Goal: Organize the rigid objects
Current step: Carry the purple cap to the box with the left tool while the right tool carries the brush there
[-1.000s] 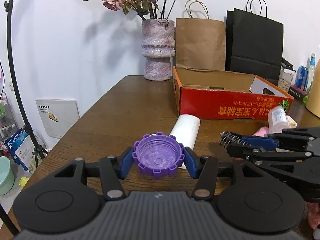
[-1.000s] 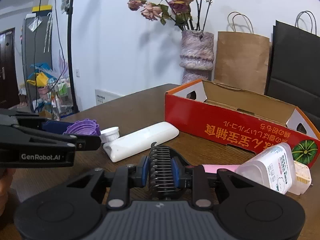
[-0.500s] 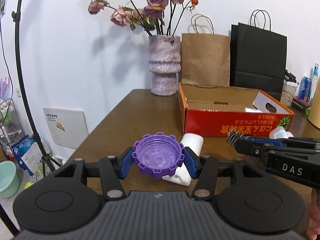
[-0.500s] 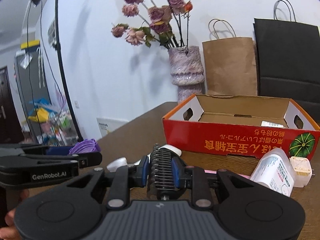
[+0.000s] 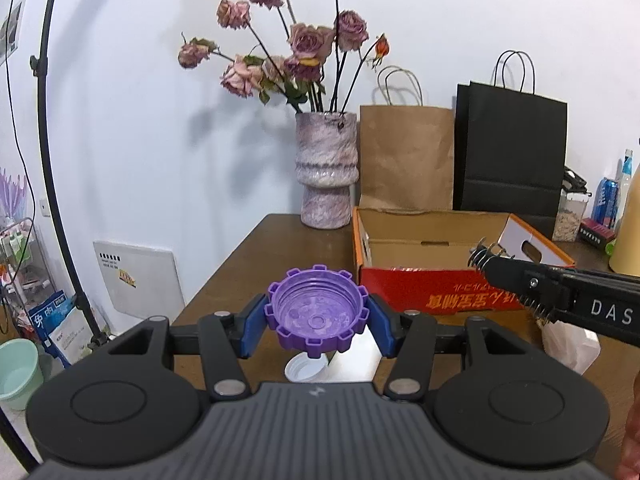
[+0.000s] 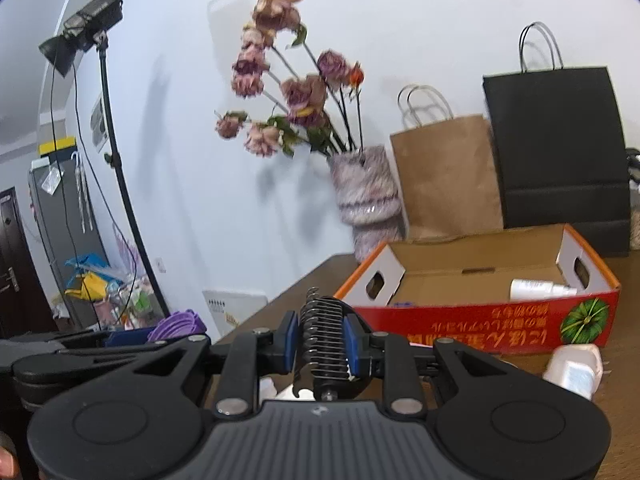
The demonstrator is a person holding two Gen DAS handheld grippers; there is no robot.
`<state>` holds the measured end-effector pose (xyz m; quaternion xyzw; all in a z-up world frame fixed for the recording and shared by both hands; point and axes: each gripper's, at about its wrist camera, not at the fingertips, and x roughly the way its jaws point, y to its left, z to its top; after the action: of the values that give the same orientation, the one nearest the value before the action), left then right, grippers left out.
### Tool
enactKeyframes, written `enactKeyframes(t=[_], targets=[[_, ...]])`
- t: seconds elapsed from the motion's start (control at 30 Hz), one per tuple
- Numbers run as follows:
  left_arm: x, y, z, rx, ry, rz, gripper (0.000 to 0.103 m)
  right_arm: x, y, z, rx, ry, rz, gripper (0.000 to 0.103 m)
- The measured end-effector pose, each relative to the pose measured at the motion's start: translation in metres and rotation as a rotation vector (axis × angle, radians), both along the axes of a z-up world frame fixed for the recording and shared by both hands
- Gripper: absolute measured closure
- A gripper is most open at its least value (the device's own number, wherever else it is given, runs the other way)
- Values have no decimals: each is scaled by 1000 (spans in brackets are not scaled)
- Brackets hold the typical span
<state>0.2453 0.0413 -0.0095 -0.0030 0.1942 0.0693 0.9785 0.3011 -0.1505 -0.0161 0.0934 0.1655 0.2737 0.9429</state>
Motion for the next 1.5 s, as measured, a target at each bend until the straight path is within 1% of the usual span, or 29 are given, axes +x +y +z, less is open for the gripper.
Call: enactKeyframes(t=[0.2, 0.47, 0.9, 1.03, 1.37, 1.5], targets=[[1, -13, 13, 4, -23, -7, 49, -5, -11, 16, 15, -37, -21, 80], [14, -32, 24, 3, -43, -25, 49, -1, -30, 25, 15, -63, -60, 80], [48, -51, 27, -12, -47, -40, 49, 27, -53, 24, 9, -76, -98, 80], [58, -57, 27, -5, -52, -41, 49, 36, -55, 24, 2, -83, -104, 80], [85, -62, 22, -30, -50, -44, 49, 61, -54, 22, -24, -113, -124, 80], [98, -62, 19, -39, -45, -40, 49, 72, -53, 16, -24, -108, -127, 80]])
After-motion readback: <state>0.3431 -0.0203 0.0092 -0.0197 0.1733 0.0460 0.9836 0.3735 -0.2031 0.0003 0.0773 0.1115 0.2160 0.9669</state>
